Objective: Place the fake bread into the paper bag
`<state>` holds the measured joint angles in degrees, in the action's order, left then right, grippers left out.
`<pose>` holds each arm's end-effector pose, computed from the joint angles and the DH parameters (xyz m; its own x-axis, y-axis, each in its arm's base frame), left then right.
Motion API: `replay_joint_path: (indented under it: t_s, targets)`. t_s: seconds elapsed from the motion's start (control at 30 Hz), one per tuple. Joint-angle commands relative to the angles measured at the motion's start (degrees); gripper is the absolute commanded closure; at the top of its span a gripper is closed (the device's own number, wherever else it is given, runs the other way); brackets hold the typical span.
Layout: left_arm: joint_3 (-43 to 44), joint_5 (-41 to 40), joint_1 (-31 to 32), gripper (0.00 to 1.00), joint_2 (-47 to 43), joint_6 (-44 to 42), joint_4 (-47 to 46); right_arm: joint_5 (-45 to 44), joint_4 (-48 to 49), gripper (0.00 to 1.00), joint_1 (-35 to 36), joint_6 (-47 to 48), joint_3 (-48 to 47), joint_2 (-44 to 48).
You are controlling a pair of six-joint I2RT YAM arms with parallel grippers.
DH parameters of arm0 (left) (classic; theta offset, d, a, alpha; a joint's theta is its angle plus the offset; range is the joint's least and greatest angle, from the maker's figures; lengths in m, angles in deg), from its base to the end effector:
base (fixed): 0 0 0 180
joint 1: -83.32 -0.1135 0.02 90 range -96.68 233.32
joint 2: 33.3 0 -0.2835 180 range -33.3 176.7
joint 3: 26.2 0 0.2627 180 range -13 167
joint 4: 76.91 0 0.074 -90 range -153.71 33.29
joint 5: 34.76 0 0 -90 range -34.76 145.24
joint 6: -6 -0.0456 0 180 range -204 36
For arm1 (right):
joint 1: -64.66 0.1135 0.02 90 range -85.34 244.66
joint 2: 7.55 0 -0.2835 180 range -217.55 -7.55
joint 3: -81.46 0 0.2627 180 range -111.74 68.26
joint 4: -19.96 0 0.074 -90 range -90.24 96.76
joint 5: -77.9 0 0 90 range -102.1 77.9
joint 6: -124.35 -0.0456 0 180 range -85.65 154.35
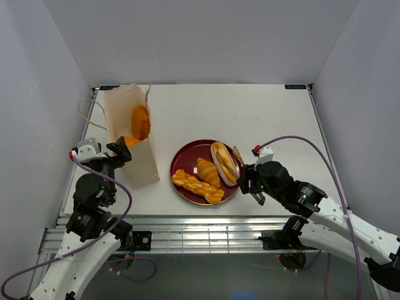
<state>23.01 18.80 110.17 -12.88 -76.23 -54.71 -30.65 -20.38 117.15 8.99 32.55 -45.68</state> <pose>0.0965 -0.0185 0.3516 0.1235 -0.1844 -0.9751 -0.1478 0.9682 -0.2018 0.1071 0.1157 0.2798 -0.5214 -0.0124 -0.8532 -0.3986 0.8876 0.2307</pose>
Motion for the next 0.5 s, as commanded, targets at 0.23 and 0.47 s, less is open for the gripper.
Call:
replay_joint_path:
  t_s: [0.23, 0.47]
  targets:
    - [0.38, 0.67, 0.31, 0.12, 0.23, 0.14, -0.03, -1.41, -1.78, 0.37, 0.07, -1.0, 0.19, -5.11]
    - [0.38, 0.76, 0.31, 0.12, 0.05, 0.23, -0.03, 0.26, -1.78, 0.37, 0.07, -1.09, 0.98, -6.43]
